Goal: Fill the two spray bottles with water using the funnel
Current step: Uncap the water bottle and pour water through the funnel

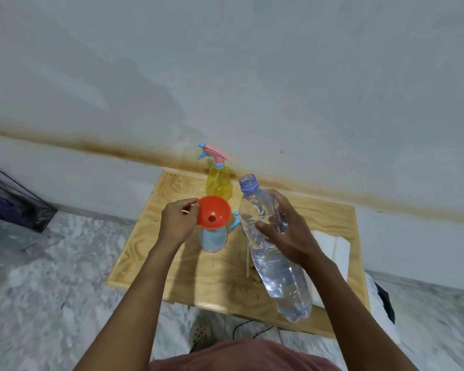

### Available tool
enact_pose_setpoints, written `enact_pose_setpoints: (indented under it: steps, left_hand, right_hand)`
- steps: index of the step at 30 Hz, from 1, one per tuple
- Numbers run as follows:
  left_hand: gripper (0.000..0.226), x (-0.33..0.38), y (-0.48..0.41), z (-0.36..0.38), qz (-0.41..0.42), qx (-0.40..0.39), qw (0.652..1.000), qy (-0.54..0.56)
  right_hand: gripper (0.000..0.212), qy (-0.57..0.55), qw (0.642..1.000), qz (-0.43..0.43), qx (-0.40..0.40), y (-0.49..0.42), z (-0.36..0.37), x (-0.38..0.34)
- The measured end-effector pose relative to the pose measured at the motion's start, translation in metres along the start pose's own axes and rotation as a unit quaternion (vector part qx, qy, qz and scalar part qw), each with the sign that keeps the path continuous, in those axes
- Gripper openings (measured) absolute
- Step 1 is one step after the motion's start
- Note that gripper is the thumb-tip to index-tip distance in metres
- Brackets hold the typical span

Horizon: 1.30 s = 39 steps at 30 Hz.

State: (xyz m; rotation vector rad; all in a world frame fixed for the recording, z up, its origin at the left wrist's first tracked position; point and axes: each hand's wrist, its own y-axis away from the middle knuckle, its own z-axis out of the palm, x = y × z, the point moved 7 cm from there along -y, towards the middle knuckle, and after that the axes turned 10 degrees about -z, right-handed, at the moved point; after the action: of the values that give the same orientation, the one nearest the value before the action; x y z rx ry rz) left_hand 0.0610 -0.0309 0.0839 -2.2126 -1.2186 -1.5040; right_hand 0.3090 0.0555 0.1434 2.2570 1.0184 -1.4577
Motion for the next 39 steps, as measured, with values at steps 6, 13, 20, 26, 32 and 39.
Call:
enact_pose_setpoints:
  steps: [6, 13, 20, 26, 32, 39]
  left_hand:
    - [0.021, -0.004, -0.003, 0.002, -0.013, 0.001, 1.000, 0.028]
    - [0.021, -0.008, -0.005, 0.002, -0.026, 0.003, 0.999, 0.043]
    - [0.020, -0.011, -0.007, 0.004, -0.031, 0.003, 0.998, 0.055]
    - [0.021, -0.011, -0.008, 0.004, -0.029, 0.002, 0.998, 0.059]
    - [0.021, -0.010, -0.006, 0.004, -0.031, 0.000, 0.997, 0.068]
    - [0.021, -0.012, -0.007, 0.004, -0.033, -0.006, 0.997, 0.074]
  right_hand:
    - [0.061, 0.028, 0.998, 0.027, -0.042, 0.000, 0.007, 0.009]
    - [0.054, 0.043, 0.993, 0.043, -0.102, -0.001, 0.020, 0.012]
    - [0.060, 0.036, 0.991, 0.039, -0.119, -0.001, 0.027, 0.017]
    - [0.062, 0.060, 0.988, 0.051, -0.131, 0.000, 0.028, 0.019]
    - [0.063, 0.066, 0.988, 0.053, -0.129, 0.003, 0.026, 0.022]
    - [0.061, 0.058, 0.987, 0.052, -0.138, 0.006, 0.027, 0.021]
